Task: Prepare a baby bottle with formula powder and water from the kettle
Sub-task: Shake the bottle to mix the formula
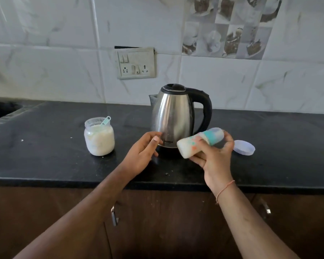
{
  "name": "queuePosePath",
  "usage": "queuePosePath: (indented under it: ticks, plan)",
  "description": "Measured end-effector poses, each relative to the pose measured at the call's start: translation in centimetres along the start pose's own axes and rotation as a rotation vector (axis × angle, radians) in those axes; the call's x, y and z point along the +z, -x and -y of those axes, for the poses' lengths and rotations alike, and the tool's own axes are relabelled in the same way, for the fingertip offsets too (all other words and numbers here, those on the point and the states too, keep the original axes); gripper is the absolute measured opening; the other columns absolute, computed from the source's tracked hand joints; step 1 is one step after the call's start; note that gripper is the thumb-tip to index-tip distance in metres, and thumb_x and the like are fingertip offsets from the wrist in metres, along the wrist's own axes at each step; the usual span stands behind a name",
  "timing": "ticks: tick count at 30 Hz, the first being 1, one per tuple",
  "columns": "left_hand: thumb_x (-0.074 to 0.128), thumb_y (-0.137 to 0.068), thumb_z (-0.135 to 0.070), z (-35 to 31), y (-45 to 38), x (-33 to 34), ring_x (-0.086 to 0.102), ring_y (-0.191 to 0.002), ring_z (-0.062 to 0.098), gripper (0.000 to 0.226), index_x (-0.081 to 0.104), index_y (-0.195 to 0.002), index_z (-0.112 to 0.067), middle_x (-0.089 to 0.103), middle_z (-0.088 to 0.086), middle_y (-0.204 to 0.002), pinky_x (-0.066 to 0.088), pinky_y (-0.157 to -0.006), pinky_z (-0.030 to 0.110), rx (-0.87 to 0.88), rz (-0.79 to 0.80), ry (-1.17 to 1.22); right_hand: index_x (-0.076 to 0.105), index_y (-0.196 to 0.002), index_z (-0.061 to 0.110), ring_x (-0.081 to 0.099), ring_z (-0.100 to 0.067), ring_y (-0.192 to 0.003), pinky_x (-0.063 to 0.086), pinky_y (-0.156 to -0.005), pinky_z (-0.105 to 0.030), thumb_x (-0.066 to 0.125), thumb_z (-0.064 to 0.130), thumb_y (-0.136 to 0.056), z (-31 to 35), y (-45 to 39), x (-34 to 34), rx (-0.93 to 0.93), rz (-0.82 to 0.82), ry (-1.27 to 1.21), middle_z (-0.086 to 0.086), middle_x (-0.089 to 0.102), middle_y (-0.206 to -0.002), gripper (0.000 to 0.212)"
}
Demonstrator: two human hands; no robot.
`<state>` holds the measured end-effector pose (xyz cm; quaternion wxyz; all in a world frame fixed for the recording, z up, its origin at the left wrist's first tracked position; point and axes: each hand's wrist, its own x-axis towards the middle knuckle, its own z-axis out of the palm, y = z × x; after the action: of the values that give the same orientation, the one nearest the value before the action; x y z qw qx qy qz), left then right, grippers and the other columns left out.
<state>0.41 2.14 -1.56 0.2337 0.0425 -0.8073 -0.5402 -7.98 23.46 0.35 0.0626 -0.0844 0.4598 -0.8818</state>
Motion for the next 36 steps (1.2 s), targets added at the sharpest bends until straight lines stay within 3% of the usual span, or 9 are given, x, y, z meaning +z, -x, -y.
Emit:
queuePosePath:
  ticks: [6, 10, 14, 18, 22, 26, 30, 34, 36]
  plan:
    - [0.045, -0.115, -0.043, 0.1, 0.0, 0.1, 0.071, -0.092, 0.01, 0.029, 0.062, -0.139, -0.038, 0.072, -0.014, -0.12, 0.056, -0.08, 0.031, -0.014, 0.003, -0.007, 0.044, -0.142, 0.036, 0.079, -0.026, -0.106, 0.067, -0.07, -0.046, 0.084, 0.002, -0.09, 0.0, 0.3, 0.1, 0.13, 0.113, 0.023, -0.011, 0.068, -0.127, 0.074]
    - [0.045, -0.114, -0.045, 0.1, 0.1, 0.0, 0.072, -0.092, 0.011, 0.027, 0.063, -0.134, -0.043, 0.072, -0.017, -0.119, 0.056, -0.08, 0.029, -0.007, -0.008, 0.008, 0.035, -0.148, 0.039, 0.074, -0.034, -0.118, 0.067, -0.071, -0.046, 0.08, 0.006, -0.095, 0.6, -0.8, -0.5, -0.023, -0.119, -0.188, -0.009, 0.059, -0.14, 0.077]
    - [0.045, -0.115, -0.045, -0.1, 0.1, 0.2, 0.071, -0.091, 0.009, 0.029, 0.061, -0.138, -0.04, 0.072, -0.013, -0.121, 0.054, -0.08, 0.024, -0.011, 0.017, -0.032, 0.045, -0.138, 0.038, 0.079, -0.029, -0.107, 0.068, -0.07, -0.047, 0.084, 0.003, -0.09, 0.2, 0.1, 0.0, 0.122, 0.097, 0.029, -0.01, 0.067, -0.128, 0.071]
    - [0.046, -0.115, -0.039, -0.6, 0.4, 0.2, 0.071, -0.094, 0.008, 0.03, 0.061, -0.14, -0.035, 0.072, -0.013, -0.121, 0.055, -0.08, 0.019, 0.001, 0.019, -0.055, 0.036, -0.144, 0.038, 0.075, -0.03, -0.112, 0.068, -0.07, -0.045, 0.08, 0.006, -0.095, 0.9, -1.0, -0.6, -0.049, -0.163, -0.208, -0.009, 0.058, -0.141, 0.073]
    - [0.046, -0.116, -0.035, -0.6, 0.3, 0.2, 0.07, -0.094, 0.002, 0.026, 0.063, -0.136, -0.034, 0.072, -0.01, -0.12, 0.055, -0.079, 0.016, 0.001, 0.027, -0.054, 0.046, -0.139, 0.037, 0.078, -0.03, -0.109, 0.068, -0.073, -0.05, 0.085, 0.005, -0.089, 0.0, 0.1, 0.0, 0.104, 0.106, 0.096, -0.008, 0.069, -0.126, 0.071]
    - [0.045, -0.115, -0.039, -0.3, 0.2, 0.2, 0.072, -0.094, 0.011, 0.03, 0.066, -0.135, -0.034, 0.074, -0.013, -0.116, 0.055, -0.081, 0.021, 0.002, 0.012, -0.046, 0.034, -0.149, 0.037, 0.073, -0.033, -0.119, 0.068, -0.075, -0.048, 0.082, 0.007, -0.094, 0.7, -0.9, -0.7, -0.063, -0.194, -0.237, -0.006, 0.057, -0.137, 0.08]
    - [0.045, -0.115, -0.038, -0.2, 0.2, 0.2, 0.072, -0.092, 0.011, 0.029, 0.066, -0.134, -0.033, 0.074, -0.014, -0.112, 0.054, -0.081, 0.02, -0.001, 0.017, -0.051, 0.046, -0.142, 0.034, 0.08, -0.029, -0.106, 0.067, -0.07, -0.047, 0.085, 0.004, -0.09, 0.0, 0.0, 0.2, 0.07, 0.07, 0.08, -0.011, 0.069, -0.127, 0.072]
    - [0.045, -0.108, -0.051, -0.4, 0.4, 0.2, 0.072, -0.094, 0.012, 0.038, 0.067, -0.135, -0.034, 0.074, -0.016, -0.113, 0.055, -0.081, 0.022, 0.007, 0.016, -0.031, 0.036, -0.147, 0.037, 0.075, -0.033, -0.116, 0.067, -0.07, -0.046, 0.08, 0.007, -0.095, 0.5, -1.5, -0.5, -0.057, -0.2, -0.229, -0.01, 0.058, -0.142, 0.074]
    - [0.046, -0.11, -0.049, -0.3, 0.3, 0.2, 0.072, -0.093, 0.011, 0.036, 0.066, -0.135, -0.034, 0.074, -0.015, -0.113, 0.054, -0.081, 0.021, 0.003, 0.025, -0.036, 0.042, -0.143, 0.037, 0.078, -0.029, -0.108, 0.067, -0.071, -0.046, 0.081, 0.006, -0.094, 0.3, -0.6, -0.1, 0.001, 0.023, 0.002, -0.009, 0.065, -0.132, 0.07]
